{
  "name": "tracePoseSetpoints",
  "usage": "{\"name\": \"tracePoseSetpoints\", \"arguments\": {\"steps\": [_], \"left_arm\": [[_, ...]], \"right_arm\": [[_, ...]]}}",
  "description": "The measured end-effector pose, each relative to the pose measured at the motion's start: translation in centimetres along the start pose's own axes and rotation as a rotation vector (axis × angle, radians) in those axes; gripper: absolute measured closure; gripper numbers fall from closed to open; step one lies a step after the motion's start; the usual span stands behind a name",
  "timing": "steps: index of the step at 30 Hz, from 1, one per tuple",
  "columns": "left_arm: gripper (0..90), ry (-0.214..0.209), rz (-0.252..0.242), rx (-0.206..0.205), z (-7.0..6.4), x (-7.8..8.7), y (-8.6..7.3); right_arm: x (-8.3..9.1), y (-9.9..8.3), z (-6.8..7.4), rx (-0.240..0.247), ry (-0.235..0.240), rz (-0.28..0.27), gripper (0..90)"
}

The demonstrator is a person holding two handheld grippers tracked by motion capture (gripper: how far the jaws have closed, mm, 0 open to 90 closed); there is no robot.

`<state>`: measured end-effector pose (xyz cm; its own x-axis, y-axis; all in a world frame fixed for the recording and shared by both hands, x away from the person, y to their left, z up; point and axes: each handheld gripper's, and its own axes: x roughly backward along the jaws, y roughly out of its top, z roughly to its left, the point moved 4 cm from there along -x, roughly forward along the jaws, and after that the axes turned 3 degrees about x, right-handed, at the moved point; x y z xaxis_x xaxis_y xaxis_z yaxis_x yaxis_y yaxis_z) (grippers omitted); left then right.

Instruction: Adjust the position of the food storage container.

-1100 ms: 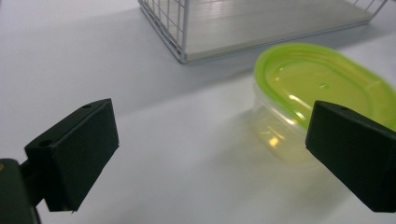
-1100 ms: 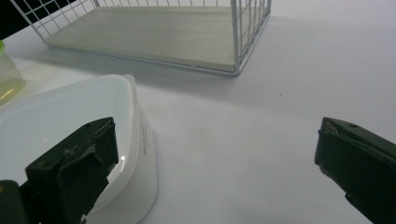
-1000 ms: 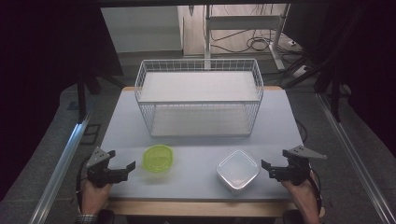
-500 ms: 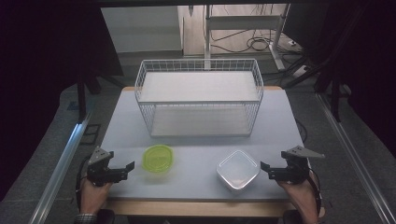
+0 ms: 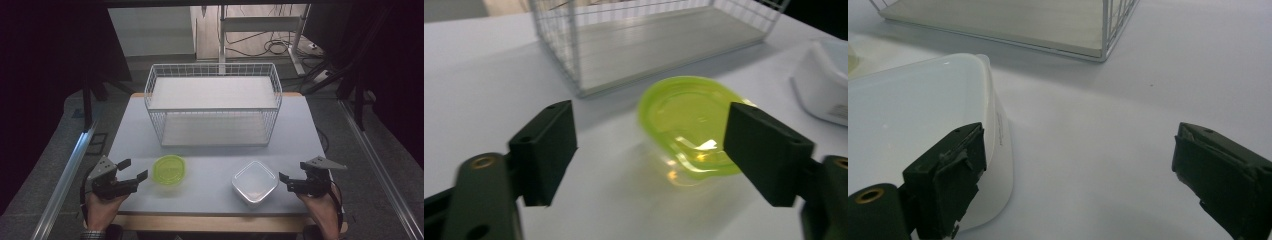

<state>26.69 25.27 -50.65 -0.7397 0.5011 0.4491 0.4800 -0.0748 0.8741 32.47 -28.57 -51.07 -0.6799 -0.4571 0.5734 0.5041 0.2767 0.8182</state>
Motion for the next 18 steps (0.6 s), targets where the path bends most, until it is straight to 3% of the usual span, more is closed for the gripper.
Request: {"name": "tracePoseSetpoints", "arguments": {"steps": [2,4,5,7,13,14,18], "left_arm": [[28.2,-0.044,0.008,-0.041,-1.5,-0.1,0.5],[29.9,-0.055,0.018,-0.05,-1.9,-0.2,0.5],[36.6,-0.075,0.031,-0.061,-2.6,-0.6,0.6],[39.0,-0.09,0.037,-0.061,-3.1,-0.8,0.6],[63.2,-0.175,0.067,-0.067,-5.3,-2.0,0.7],[71.5,-0.182,0.066,-0.066,-5.6,-2.2,0.8],[82.0,-0.201,0.087,-0.086,-6.7,-3.2,0.6]], "right_arm": [[-0.1,-0.1,0.0,-0.003,-0.001,0.007,7.6],[-0.1,-0.1,0.0,-0.003,-0.001,0.014,7.8],[-0.2,-0.2,0.0,-0.003,-0.005,0.026,8.6],[-0.2,-0.2,0.0,-0.003,-0.005,0.027,8.7],[-0.2,-0.2,0.1,-0.013,-0.001,0.026,10.0],[-0.3,-0.2,0.1,-0.013,0.001,0.028,10.5],[-0.3,-0.2,0.1,-0.014,0.003,0.033,11.0]]}}
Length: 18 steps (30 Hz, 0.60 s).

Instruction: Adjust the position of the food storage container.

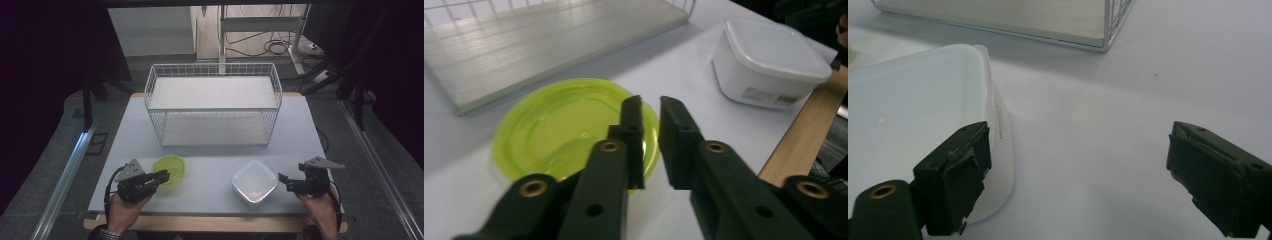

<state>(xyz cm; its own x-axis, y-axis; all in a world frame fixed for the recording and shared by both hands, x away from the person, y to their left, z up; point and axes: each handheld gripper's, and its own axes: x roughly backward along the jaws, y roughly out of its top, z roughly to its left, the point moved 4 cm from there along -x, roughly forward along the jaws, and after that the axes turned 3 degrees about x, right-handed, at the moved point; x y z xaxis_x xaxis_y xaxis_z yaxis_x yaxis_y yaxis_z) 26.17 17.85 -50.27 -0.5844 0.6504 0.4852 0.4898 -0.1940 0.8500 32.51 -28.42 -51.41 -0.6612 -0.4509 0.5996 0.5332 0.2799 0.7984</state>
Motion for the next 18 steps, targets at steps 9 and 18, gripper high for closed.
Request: {"name": "tracePoseSetpoints", "arguments": {"steps": [9,18], "left_arm": [[90.0,-0.042,0.039,-0.016,-1.8,-2.8,0.0],[90.0,-0.011,0.071,-0.027,-3.3,-5.8,0.7]], "right_arm": [[0.1,0.0,-0.1,0.002,-0.006,-0.001,12.4],[0.1,0.0,-0.2,0.004,-0.012,-0.004,13.4]]}}
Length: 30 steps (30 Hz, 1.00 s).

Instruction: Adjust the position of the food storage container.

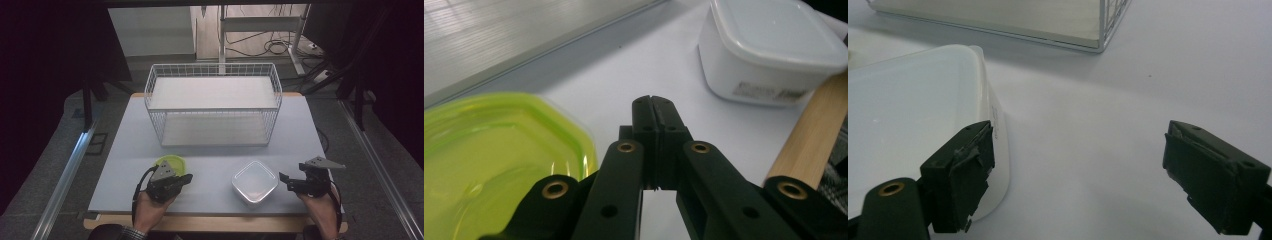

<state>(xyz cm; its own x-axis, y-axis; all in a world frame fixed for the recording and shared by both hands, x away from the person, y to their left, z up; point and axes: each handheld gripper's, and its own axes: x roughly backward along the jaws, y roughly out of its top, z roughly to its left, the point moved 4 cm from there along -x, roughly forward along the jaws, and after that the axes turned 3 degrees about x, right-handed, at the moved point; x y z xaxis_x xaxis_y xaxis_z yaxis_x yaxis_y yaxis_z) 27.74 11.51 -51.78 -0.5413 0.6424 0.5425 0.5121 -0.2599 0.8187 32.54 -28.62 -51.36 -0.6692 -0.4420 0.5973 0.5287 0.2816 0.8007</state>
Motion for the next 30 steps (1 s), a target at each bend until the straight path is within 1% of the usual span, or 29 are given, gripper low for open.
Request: {"name": "tracePoseSetpoints", "arguments": {"steps": [5,6,7,8,11,13,14,17,19,21,22,23,24,25,26,28,29,30], "left_arm": [[89.9,0.037,0.025,0.011,0.4,-1.4,1.0],[89.9,0.053,0.027,0.009,0.6,-1.5,1.2],[89.9,0.072,0.03,0.017,1.0,-1.6,1.3],[89.9,0.072,0.03,0.017,1.0,-1.6,1.3],[89.9,0.112,0.062,0.013,1.4,-1.9,1.2],[90.0,0.114,0.08,0.018,1.7,-2.1,1.0],[90.0,0.11,0.078,0.025,1.8,-2.1,1.0],[90.0,0.132,0.092,0.008,1.7,-2.0,0.9],[90.0,0.135,0.094,0.014,1.9,-2.0,0.9],[90.0,0.158,0.106,0.016,2.4,-1.7,0.7],[90.0,0.158,0.106,0.016,2.4,-1.7,0.7],[90.0,0.166,0.108,0.023,2.8,-1.4,0.7],[90.0,0.166,0.108,0.023,2.8,-1.4,0.7],[89.9,0.181,0.112,0.024,3.2,-1.1,0.6],[90.0,0.181,0.112,0.024,3.2,-1.1,0.6],[89.9,0.19,0.116,0.034,3.7,-0.8,0.4],[89.9,0.201,0.123,0.037,4.1,-0.5,0.3],[89.9,0.201,0.123,0.037,4.1,-0.5,0.3]], "right_arm": [[0.0,0.0,0.0,0.001,-0.006,0.003,13.5],[0.0,0.0,0.0,0.002,-0.008,0.002,13.5],[-0.1,0.0,0.0,0.001,-0.008,0.002,13.5],[-0.1,0.0,0.0,0.001,-0.008,0.002,13.5],[-0.1,0.0,0.0,0.002,-0.009,0.005,14.0],[0.0,0.0,0.0,0.002,-0.009,0.003,14.3],[0.0,0.0,0.0,0.003,-0.011,0.001,14.4],[0.0,0.0,-0.1,0.0,-0.01,-0.003,14.5],[0.1,0.0,-0.1,-0.001,-0.01,-0.004,14.6],[0.1,0.0,-0.1,-0.003,-0.009,-0.004,14.9],[0.1,0.0,-0.1,-0.003,-0.009,-0.004,14.9],[0.1,0.0,-0.1,-0.003,-0.009,-0.005,15.0],[0.1,0.0,-0.1,-0.003,-0.009,-0.005,15.0],[0.1,0.0,-0.1,-0.001,-0.008,-0.005,15.0],[0.1,0.0,-0.1,-0.001,-0.008,-0.005,15.0],[0.1,0.0,0.0,0.003,-0.008,-0.004,15.1],[0.1,0.1,0.0,0.004,-0.007,-0.004,15.4],[0.1,0.1,0.0,0.004,-0.007,-0.004,15.4]]}}
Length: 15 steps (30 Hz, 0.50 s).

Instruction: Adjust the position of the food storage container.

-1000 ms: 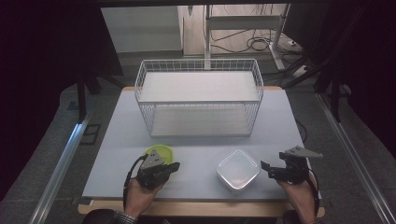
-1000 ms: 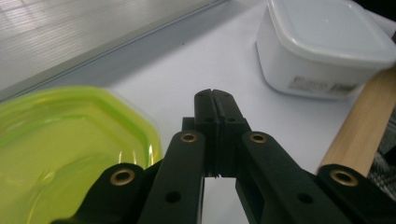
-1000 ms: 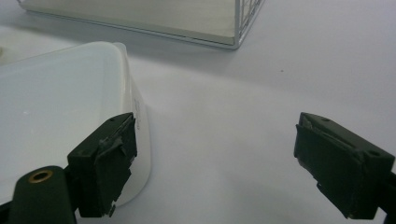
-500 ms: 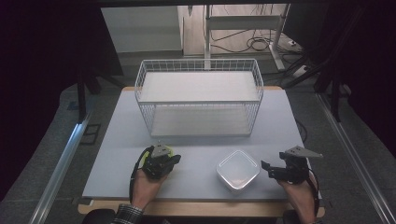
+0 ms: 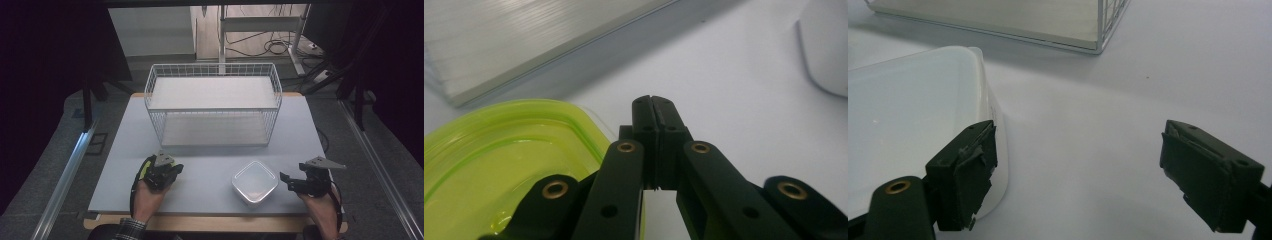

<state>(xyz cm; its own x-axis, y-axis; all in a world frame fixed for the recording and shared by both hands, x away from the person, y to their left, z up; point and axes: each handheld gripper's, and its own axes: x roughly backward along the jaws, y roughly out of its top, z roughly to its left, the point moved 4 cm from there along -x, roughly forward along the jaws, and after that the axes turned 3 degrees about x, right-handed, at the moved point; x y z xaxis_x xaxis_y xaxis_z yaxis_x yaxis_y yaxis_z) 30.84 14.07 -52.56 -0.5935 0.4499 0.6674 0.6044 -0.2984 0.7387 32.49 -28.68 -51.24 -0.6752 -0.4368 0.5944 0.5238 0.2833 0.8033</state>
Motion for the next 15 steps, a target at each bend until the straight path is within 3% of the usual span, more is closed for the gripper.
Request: {"name": "tracePoseSetpoints", "arguments": {"steps": [7,10,14,15], "left_arm": [[89.9,0.06,0.018,0.02,2.1,0.8,-0.7],[89.9,0.064,0.018,0.035,2.6,0.9,-0.9],[89.7,0.056,-0.008,0.028,2.1,1.2,-0.8],[89.4,0.035,-0.026,0.018,1.4,1.2,-0.6]], "right_arm": [[0.1,0.0,0.0,-0.002,0.005,-0.003,16.6],[0.1,0.0,0.0,-0.001,0.007,-0.002,16.8],[0.1,0.0,0.0,0.002,0.003,0.0,18.7],[0.2,0.0,0.0,0.0,0.006,0.005,24.6]]}}
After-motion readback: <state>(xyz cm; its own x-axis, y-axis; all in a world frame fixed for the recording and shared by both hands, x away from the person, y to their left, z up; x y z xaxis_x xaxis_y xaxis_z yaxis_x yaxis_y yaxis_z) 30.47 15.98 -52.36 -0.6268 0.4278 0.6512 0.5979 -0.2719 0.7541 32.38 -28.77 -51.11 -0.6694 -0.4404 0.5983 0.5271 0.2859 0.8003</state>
